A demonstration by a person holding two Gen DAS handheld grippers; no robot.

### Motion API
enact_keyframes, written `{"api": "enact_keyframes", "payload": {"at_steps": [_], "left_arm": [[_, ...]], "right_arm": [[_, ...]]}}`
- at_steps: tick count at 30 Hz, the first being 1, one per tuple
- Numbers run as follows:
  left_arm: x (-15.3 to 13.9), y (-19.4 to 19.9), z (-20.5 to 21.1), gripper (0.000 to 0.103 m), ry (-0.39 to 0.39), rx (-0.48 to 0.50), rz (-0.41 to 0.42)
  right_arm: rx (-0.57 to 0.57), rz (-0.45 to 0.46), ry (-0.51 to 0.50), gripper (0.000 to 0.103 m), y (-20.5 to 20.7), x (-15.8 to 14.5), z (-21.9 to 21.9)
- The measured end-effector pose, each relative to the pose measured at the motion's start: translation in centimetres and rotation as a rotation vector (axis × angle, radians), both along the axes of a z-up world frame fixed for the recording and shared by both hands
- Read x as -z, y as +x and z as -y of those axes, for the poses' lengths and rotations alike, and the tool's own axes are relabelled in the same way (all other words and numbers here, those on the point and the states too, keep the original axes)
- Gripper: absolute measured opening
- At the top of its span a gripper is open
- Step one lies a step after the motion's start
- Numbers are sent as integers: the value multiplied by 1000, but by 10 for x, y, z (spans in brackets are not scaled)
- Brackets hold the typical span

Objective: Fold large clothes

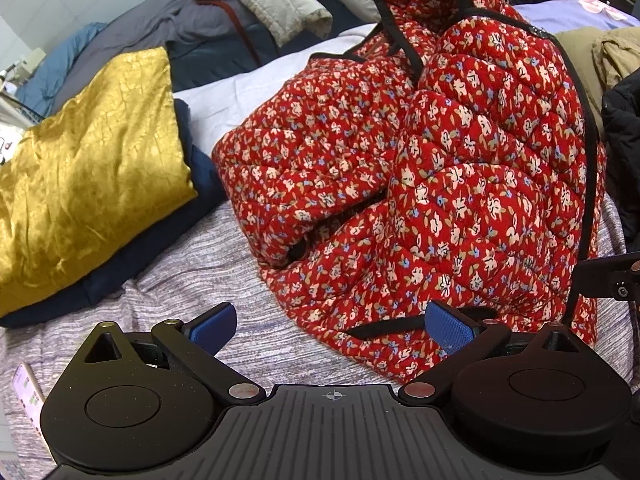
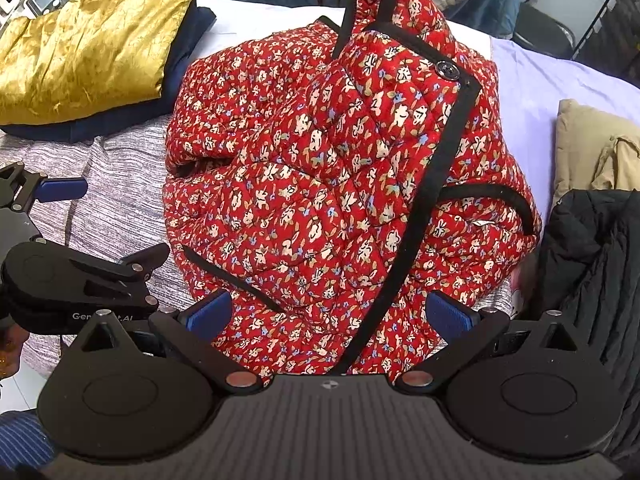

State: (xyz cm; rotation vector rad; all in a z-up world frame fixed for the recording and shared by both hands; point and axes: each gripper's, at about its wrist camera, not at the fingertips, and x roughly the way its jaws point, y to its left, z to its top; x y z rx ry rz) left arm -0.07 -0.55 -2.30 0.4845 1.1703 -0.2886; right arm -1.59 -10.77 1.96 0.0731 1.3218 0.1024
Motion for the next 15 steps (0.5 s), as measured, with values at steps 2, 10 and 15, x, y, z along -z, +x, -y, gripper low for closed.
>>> {"api": "enact_keyframes", "payload": {"at_steps": [2, 10, 15], "left_arm": [[2, 1, 0, 103, -2, 0, -3], [4, 19, -8, 103, -17, -25, 56], [2, 48, -19, 103, -26, -73, 86]], "right_arm": [[3, 0, 4, 102, 0, 1, 1], [41, 114, 46, 102, 13, -10, 22], [104, 255, 64, 102, 45, -33, 49]]}}
